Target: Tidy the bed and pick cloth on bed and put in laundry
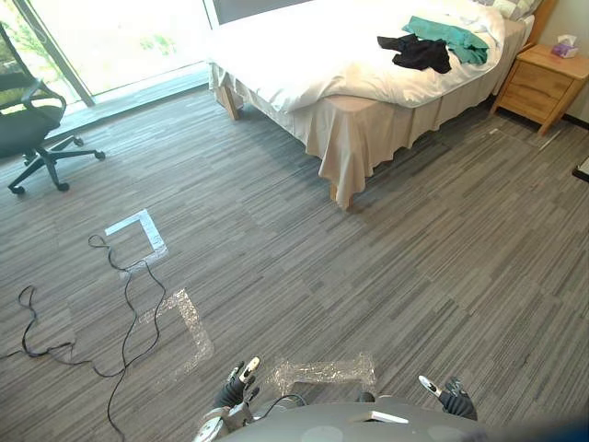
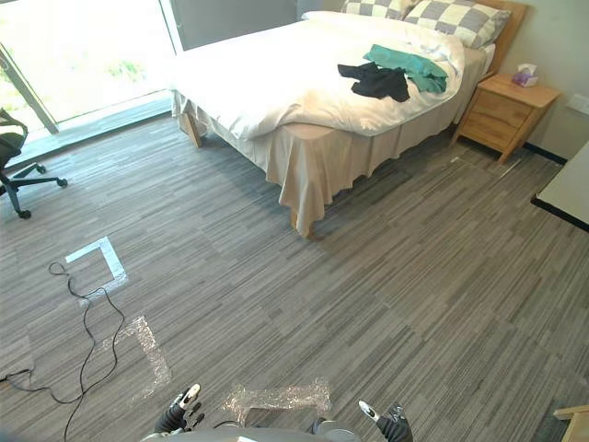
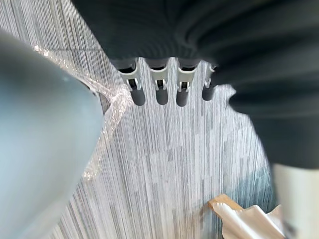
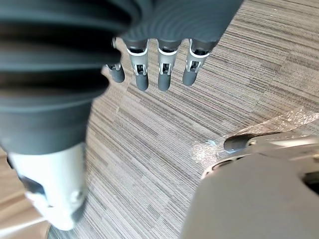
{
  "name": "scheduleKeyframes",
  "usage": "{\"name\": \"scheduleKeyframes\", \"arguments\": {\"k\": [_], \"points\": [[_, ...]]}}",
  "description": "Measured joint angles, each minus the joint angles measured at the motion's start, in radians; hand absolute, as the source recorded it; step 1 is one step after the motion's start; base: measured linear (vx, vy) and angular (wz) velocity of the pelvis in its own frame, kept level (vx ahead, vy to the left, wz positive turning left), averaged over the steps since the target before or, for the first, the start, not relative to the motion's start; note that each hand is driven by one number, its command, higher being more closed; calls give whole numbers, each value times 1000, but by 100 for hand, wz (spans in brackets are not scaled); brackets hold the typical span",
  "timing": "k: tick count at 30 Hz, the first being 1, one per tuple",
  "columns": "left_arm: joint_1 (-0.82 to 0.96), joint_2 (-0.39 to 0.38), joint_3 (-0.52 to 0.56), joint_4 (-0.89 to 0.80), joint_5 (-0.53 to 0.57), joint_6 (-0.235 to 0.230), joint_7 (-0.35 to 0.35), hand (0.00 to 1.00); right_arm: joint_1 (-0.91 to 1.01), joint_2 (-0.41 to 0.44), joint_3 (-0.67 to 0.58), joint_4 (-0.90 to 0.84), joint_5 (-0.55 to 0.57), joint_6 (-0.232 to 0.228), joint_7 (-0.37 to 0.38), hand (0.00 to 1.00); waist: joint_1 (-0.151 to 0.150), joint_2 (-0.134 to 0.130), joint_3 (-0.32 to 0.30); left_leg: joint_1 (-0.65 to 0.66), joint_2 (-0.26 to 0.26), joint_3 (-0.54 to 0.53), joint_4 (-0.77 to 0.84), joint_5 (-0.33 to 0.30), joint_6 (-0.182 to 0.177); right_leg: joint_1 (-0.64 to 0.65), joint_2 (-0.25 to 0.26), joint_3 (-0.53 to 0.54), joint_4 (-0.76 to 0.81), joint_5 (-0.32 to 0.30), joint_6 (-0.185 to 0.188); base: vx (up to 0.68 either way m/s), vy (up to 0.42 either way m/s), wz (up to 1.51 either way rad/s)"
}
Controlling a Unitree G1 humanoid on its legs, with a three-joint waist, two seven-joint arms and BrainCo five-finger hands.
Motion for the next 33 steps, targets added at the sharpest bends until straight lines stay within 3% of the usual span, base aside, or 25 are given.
{"name": "scheduleKeyframes", "arguments": {"k": [5,6,13,16,26,33], "points": [[-18,-15,3,0,38,-18,6,0,-10,14,-21,3,-5,0,-3,0,1,6,4,32,8,4,-14,-12,-23,49,14,-7,-54,9,13,115,-22,-2],[-19,-16,4,0,45,-21,10,0,-12,15,-21,3,-5,0,-4,0,1,-2,10,37,9,4,-13,-15,-28,55,15,-10,-57,7,15,67,-31,-3],[-38,-21,5,0,81,-7,34,0,-32,23,-49,0,-6,1,-18,0,5,1,25,63,13,26,-16,-24,-42,86,17,-16,-72,-4,50,11,-15,-2],[-40,-21,5,1,93,10,41,0,-33,24,-56,0,-6,0,-18,0,5,1,24,65,14,29,-17,-25,-44,85,18,-15,-72,-5,51,-7,-16,-4],[-66,-21,21,5,202,75,157,0,-32,25,-59,0,-6,-1,-18,0,11,6,27,77,18,51,-33,-26,-43,81,25,5,-74,2,40,-42,-26,-6],[-71,-22,49,8,227,87,184,0,-30,24,-59,1,-6,-1,-25,0,10,4,29,71,25,57,-32,-29,-27,76,34,16,-80,6,29,-56,-37,-5]]}}
